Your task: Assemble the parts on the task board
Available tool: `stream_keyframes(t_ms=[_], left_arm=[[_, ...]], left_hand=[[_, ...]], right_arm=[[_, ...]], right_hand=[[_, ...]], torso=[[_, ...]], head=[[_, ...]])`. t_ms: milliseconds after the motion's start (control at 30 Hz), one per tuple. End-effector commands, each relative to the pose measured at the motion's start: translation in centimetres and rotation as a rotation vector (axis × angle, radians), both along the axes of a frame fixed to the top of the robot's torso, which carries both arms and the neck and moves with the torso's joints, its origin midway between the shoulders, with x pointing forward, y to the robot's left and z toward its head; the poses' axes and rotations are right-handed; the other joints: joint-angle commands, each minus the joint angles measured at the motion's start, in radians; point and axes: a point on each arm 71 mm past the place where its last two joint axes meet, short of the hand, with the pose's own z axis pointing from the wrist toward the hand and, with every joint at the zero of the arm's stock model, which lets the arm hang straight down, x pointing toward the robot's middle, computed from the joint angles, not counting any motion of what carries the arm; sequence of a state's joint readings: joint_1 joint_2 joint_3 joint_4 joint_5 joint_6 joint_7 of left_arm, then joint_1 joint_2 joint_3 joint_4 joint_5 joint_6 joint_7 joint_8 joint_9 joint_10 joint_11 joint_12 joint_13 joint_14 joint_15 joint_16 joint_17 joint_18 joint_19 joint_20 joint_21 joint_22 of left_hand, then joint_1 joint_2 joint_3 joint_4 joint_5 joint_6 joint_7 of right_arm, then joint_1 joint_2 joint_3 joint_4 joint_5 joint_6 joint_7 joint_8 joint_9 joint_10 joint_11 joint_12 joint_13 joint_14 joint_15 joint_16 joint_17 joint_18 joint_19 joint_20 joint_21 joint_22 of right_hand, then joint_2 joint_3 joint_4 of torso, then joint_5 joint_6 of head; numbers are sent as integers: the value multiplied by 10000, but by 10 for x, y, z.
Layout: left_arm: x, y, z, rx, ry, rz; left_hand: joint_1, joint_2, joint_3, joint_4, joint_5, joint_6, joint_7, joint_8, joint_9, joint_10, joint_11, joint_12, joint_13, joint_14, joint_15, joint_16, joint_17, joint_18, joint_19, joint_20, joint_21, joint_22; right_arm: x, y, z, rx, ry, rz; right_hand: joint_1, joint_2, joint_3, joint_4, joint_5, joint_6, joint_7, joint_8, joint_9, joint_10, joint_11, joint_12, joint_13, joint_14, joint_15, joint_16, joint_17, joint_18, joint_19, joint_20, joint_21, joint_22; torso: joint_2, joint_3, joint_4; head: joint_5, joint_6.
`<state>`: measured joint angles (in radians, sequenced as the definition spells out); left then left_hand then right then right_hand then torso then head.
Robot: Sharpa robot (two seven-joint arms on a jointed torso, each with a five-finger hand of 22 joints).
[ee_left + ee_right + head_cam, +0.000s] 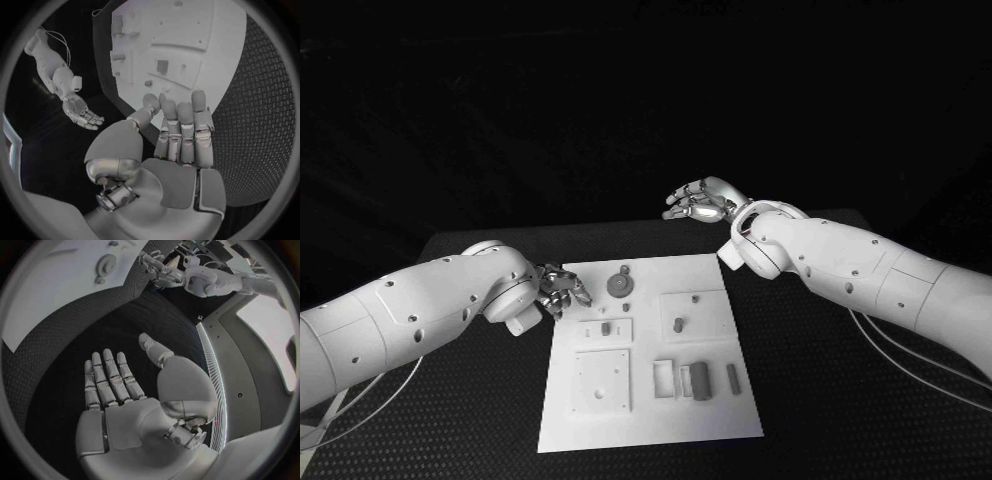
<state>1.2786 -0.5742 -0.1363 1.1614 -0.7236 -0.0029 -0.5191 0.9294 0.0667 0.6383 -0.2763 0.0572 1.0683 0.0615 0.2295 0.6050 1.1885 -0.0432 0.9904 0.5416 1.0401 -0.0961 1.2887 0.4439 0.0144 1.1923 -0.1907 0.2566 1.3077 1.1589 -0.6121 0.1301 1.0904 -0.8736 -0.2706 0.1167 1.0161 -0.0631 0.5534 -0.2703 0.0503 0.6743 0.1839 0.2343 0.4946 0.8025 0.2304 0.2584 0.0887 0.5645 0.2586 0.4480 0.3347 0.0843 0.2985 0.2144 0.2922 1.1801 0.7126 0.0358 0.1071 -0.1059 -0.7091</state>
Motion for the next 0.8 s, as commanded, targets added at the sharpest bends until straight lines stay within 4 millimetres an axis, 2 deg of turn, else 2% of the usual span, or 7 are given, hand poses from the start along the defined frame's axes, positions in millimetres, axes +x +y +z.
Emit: stream_keyframes(t_ms=[33,167,433,600,800], left_arm=[[-5,-1,-1,10,236,48],[-13,0,-7,144,404,-86],[-17,1,-7,657,176,-492],[-23,3,-13,772,307,-542],[-28,3,-18,843,423,-588]], left_hand=[[-18,18,55,11,70,170,-10,819,778,41,-65,-31,-17,21,6,-30,-15,-143,6,-12,-17,126],[-21,17,61,11,71,172,-12,825,783,47,-67,-32,-20,27,6,-30,-17,-142,10,-13,-16,127],[-104,-3,70,46,47,245,-49,911,847,107,-101,-43,-50,78,4,-32,-39,-140,47,-16,-16,134],[-146,-32,75,58,41,307,-82,978,896,148,-131,-51,-69,117,-4,-33,-52,-134,79,-26,-13,139],[-153,-36,80,59,41,312,-88,989,907,159,-138,-51,-73,127,-7,-33,-56,-132,88,-29,-12,139]], right_arm=[[0,0,1,42,-2,79],[0,0,0,63,23,82],[0,0,0,55,84,130],[0,1,0,55,96,147],[-1,0,0,53,93,146]], right_hand=[[-93,-31,22,60,-21,-43,648,30,-16,71,-5,-62,-10,72,10,-31,-18,-133,82,11,-64,16],[-93,-29,24,62,-21,-43,647,32,-17,74,-5,-65,-14,73,10,-33,-19,-133,82,12,-68,17],[-97,-22,26,66,-21,-38,645,39,-16,83,-6,-72,-22,75,10,-37,-23,-133,80,13,-77,21],[-103,-16,27,72,-21,-35,645,43,-16,89,-5,-77,-29,76,11,-40,-27,-135,77,15,-83,23],[-104,-15,28,72,-21,-33,645,47,-16,94,-6,-81,-35,76,11,-44,-30,-136,73,16,-90,26]], torso=[[18,-6,0],[21,-11,1],[27,-8,-16],[22,4,-31],[19,-4,-3]], head=[[13,-17],[37,-25],[44,-49],[69,-53],[61,-72]])
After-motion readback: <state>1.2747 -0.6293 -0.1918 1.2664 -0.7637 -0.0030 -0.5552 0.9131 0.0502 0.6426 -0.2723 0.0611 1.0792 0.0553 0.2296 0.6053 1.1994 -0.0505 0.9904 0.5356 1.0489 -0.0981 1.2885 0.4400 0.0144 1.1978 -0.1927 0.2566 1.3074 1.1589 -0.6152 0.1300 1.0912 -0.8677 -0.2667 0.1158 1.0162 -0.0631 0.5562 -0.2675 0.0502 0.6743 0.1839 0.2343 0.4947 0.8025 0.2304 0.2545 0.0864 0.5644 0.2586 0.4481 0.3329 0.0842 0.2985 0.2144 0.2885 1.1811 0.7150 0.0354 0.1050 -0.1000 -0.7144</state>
